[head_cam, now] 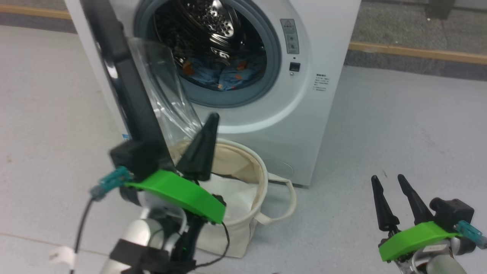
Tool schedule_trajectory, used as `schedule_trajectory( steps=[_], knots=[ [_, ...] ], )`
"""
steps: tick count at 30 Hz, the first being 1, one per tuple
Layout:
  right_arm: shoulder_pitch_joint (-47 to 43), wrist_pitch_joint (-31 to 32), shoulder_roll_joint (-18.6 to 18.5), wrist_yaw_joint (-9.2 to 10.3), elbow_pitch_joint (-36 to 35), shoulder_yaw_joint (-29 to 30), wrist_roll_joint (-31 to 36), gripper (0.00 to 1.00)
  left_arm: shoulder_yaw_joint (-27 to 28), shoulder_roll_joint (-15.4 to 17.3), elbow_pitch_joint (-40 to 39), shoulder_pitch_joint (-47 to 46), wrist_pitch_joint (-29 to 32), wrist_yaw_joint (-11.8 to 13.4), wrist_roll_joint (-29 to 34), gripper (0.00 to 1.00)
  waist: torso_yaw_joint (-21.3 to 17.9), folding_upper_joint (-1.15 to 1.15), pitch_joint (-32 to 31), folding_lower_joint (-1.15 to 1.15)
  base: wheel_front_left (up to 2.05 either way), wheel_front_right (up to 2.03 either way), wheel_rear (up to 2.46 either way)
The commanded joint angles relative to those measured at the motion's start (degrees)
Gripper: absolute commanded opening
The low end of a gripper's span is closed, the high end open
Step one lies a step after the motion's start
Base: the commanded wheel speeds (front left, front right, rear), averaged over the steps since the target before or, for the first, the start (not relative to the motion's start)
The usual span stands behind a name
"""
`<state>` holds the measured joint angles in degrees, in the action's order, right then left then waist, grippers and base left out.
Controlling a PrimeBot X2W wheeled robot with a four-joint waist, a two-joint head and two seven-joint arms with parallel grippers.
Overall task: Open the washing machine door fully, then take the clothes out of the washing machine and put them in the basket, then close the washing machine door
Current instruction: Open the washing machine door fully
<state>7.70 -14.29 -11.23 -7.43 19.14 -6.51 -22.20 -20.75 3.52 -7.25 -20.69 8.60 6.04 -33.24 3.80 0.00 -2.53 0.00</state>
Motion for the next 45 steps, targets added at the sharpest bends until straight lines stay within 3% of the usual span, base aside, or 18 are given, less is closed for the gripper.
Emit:
schedule_trajectory(
  steps=[1,10,21,27,35,45],
  knots=[
    [2.1,-0.7,-0.6,-0.06,-1.9,-1.1,0.1,1.0,0.8,0.0,0.2,-2.2,-1.2,0.3,-0.7,0.0,-0.7,0.0,0.8,0.0,0.0,0.0,0.0],
    [3.0,-0.7,-0.6,-0.06,-2.6,-0.7,-0.1,1.0,-3.9,-0.6,12.3,-1.2,-8.7,3.3,-2.3,0.0,-1.1,0.0,2.5,0.0,0.0,0.0,0.0],
    [3.6,-0.7,-0.3,-0.06,-3.5,-0.8,-0.4,1.0,-3.0,-0.6,20.8,-3.4,-16.0,7.4,-3.6,0.0,3.3,0.0,3.3,0.0,0.0,0.0,0.0],
    [3.1,-0.7,-0.1,-0.06,-3.5,-0.8,-0.5,1.0,-4.9,-0.6,20.7,-3.4,-16.1,9.1,-3.4,0.0,5.9,0.0,3.1,0.0,0.0,0.0,0.0],
    [2.5,-0.7,0.1,-0.06,-3.9,-1.0,-0.3,1.0,-5.7,-0.3,20.4,-2.9,-14.5,13.6,-2.8,0.0,8.7,0.0,2.9,0.0,0.0,0.0,0.0],
    [1.6,-0.7,0.6,-0.06,-4.8,-1.5,-0.4,1.0,-2.5,2.8,22.9,-3.5,-15.3,14.5,-3.3,0.0,13.5,0.0,3.3,0.0,0.0,0.0,0.0]
  ],
)
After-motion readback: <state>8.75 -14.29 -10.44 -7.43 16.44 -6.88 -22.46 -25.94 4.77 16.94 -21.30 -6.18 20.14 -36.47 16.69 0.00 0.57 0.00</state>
